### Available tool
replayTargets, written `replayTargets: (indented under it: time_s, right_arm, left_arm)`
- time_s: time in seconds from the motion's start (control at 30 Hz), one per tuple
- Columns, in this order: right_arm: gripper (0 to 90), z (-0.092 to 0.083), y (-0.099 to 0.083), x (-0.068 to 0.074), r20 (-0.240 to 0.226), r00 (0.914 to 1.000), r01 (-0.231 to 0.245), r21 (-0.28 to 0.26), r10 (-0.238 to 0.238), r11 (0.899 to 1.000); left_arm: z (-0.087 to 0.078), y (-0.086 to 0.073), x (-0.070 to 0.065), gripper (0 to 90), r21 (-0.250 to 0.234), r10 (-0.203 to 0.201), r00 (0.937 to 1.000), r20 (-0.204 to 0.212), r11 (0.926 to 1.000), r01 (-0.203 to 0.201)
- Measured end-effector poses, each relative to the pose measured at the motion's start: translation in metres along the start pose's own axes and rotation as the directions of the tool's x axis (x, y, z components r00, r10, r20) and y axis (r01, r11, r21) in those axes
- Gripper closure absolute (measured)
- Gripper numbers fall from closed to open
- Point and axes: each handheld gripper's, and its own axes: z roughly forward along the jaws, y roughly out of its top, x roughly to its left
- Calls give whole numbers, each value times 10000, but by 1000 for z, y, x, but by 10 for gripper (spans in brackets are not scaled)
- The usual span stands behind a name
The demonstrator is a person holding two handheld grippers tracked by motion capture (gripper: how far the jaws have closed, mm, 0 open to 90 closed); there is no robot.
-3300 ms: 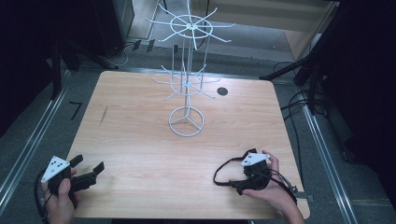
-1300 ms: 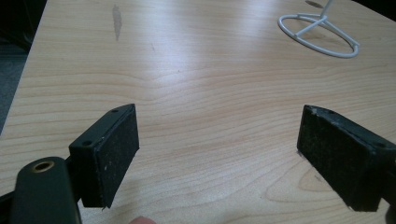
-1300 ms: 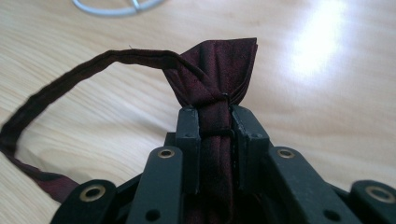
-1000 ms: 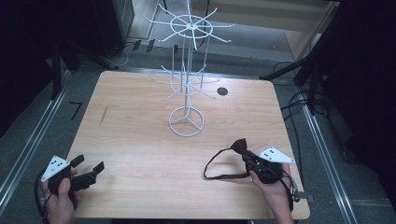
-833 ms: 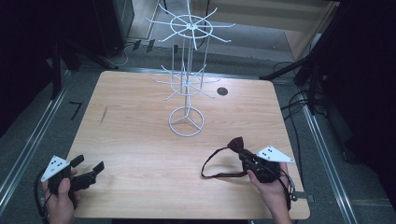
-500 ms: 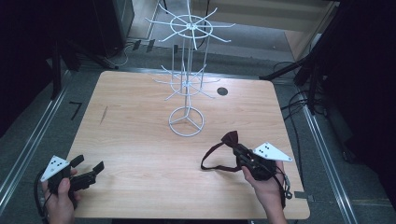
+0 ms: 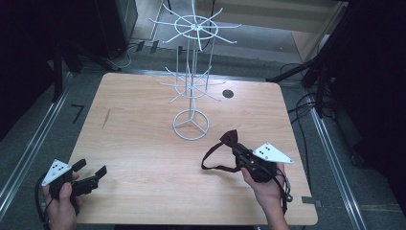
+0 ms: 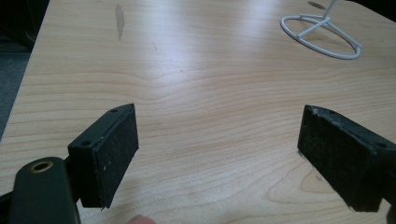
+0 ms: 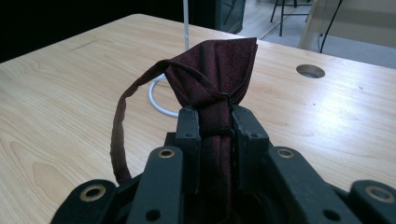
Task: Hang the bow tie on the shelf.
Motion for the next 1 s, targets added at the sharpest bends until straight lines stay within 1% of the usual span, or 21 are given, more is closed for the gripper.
replayTargets:
  time_s: [0.37,0.8,1.0]
  right_arm:
    - [758,2,11,6,-99,9998,145,-228,-148,9996]
    - [758,8,21,15,-292,9995,97,-544,-113,9985]
    - [758,10,29,19,-329,9992,207,-752,-232,9970]
  left_arm:
    - [0,0,0,129,19,-2,10000,15,10000,2]
    - [0,0,0,129,26,4,10000,17,10000,-4]
    - [0,0,0,129,10,-4,10000,30,10000,4]
